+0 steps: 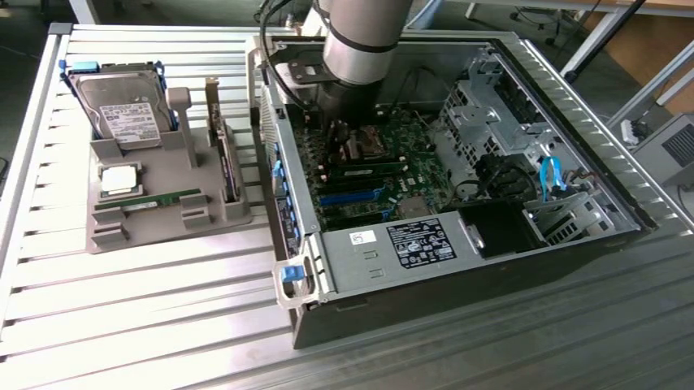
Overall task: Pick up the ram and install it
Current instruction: 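Press down the ram until it locks into place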
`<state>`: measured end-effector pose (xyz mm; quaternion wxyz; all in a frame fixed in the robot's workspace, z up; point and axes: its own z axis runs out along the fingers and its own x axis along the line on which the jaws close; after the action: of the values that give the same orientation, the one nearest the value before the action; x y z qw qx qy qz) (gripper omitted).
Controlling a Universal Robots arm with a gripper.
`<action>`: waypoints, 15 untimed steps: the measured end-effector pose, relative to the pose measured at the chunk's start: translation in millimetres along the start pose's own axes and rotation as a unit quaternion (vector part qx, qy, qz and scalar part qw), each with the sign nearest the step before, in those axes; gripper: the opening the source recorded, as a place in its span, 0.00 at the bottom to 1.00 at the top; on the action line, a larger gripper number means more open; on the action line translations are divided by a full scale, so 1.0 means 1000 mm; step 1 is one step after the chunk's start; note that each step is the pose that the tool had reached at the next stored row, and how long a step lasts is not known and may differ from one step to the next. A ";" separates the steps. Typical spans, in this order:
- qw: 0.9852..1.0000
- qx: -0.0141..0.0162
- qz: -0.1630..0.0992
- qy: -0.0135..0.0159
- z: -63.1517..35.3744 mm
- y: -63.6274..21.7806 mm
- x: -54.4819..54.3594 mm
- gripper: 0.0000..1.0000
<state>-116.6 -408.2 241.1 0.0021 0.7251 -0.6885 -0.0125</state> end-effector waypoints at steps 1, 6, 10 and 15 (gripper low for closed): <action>1.000 0.000 0.000 0.000 0.0003 -0.0026 0.000 0.09; 1.000 0.000 0.000 0.000 0.0029 -0.0078 0.001 0.09; 1.000 -0.001 0.000 0.000 0.0048 -0.0094 0.001 0.09; 1.000 -0.001 0.000 0.000 0.0080 -0.0120 0.001 0.09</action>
<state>-104.7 -408.6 232.8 0.0030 0.7251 -0.6885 -0.0131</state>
